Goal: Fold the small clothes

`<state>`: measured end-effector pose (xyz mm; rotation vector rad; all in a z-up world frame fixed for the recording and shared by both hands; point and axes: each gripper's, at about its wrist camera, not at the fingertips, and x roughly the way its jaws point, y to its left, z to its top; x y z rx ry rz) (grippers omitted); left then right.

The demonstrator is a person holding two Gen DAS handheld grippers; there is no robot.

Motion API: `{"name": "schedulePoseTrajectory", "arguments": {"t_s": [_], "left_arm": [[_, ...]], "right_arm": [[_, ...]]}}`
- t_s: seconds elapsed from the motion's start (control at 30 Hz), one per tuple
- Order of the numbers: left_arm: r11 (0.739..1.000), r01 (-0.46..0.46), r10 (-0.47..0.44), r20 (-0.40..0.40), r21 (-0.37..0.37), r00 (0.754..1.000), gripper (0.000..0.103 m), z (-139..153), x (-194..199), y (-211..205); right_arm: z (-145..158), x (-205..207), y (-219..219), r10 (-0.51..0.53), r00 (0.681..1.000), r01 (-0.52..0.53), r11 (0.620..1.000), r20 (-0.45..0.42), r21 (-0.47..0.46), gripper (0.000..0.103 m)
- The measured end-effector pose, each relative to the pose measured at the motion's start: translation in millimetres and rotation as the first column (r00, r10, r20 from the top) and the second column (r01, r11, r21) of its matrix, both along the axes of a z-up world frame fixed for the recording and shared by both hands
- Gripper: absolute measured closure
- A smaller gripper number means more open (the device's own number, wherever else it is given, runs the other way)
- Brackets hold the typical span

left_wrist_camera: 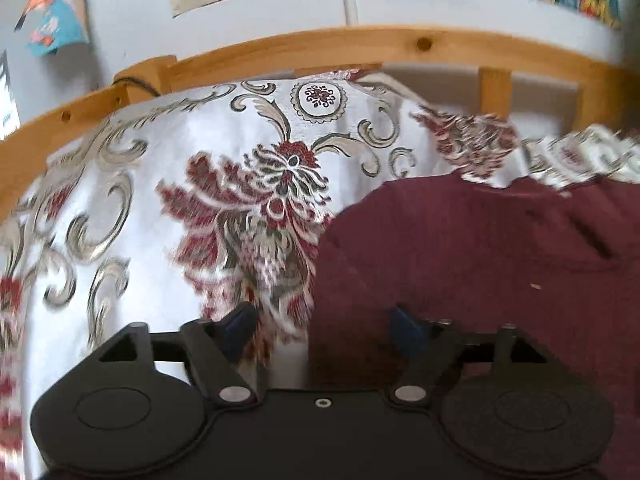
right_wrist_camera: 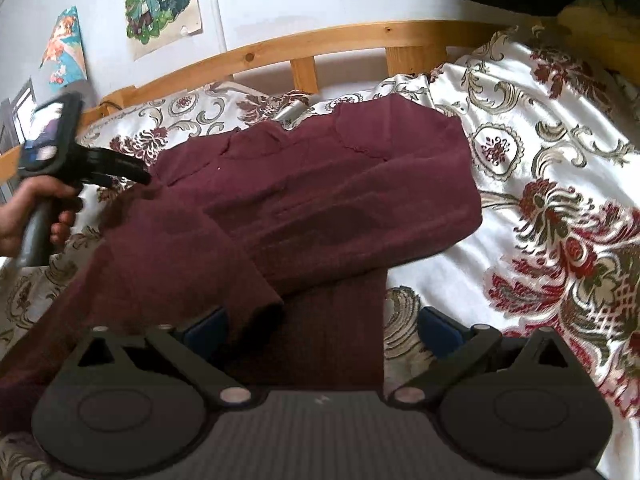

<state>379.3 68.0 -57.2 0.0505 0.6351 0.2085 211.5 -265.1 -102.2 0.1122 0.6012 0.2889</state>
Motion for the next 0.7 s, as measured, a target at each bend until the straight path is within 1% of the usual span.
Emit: {"name": "schedulePoseTrajectory", "arguments": {"t_s": [0.07, 0.13, 0.23, 0.27, 0.3, 0.4, 0.5, 0.53, 0.6, 0.7], "left_arm": [[0.999, -0.008, 0.008, -0.001, -0.052, 1.0, 0.017, 4.5, -23.9, 3.3], [0.995, 0.004, -0.005, -0.009, -0.1, 1.0, 0.016, 7.5, -50.6, 4.8], [0.99, 0.066, -0.07, -0.026, -0.127, 0.997, 0.012, 10.2, -95.4, 2.2], [0.985, 0.103, -0.107, -0.029, -0.137, 0.994, 0.007, 11.2, -113.0, 1.1], [0.98, 0.134, -0.14, -0.031, -0.146, 0.99, 0.005, 11.6, -127.6, 0.3], [0.963, 0.197, -0.209, -0.044, -0.181, 0.977, 0.003, 10.6, -167.9, 0.0], [0.94, 0.231, -0.253, -0.059, -0.253, 0.966, 0.001, 6.9, -196.2, 4.1], [0.927, 0.243, -0.272, -0.064, -0.285, 0.96, 0.001, 4.3, -204.7, 6.4], [0.91, 0.253, -0.294, -0.083, -0.328, 0.952, 0.001, -2.4, -216.1, 7.7], [0.889, 0.277, -0.337, -0.114, -0.364, 0.934, 0.001, -11.9, -225.8, 9.4]], "right_arm": [[3.6, -0.7, 2.1, -0.004, 1.0, 0.005, 0.999, 0.005, -0.042, 0.0], [7.0, -2.5, 2.6, -0.005, 1.0, 0.006, 0.997, 0.015, -0.076, 0.0], [13.6, -4.5, -3.1, -0.021, 1.0, 0.023, 0.995, 0.02, -0.094, 0.0], [16.4, -5.1, -5.7, -0.028, 0.999, 0.03, 0.995, 0.022, -0.091, 0.0], [19.7, -5.9, -8.7, -0.036, 0.999, 0.038, 0.995, 0.024, -0.088, 0.0], [32.0, -9.8, -15.0, -0.048, 0.998, 0.05, 0.995, 0.032, -0.084, 0.0], [44.2, -19.4, -17.9, -0.031, 0.999, 0.033, 0.996, 0.027, -0.082, 0.0], [47.1, -24.3, -18.3, -0.022, 1.0, 0.024, 0.997, 0.021, -0.077, 0.0], [50.9, -35.5, -19.1, -0.004, 1.0, 0.003, 0.999, -0.014, -0.055, 0.0], [49.2, -56.5, -21.8, 0.046, 0.994, -0.047, 0.999, -0.098, -0.003, 0.0]]}}
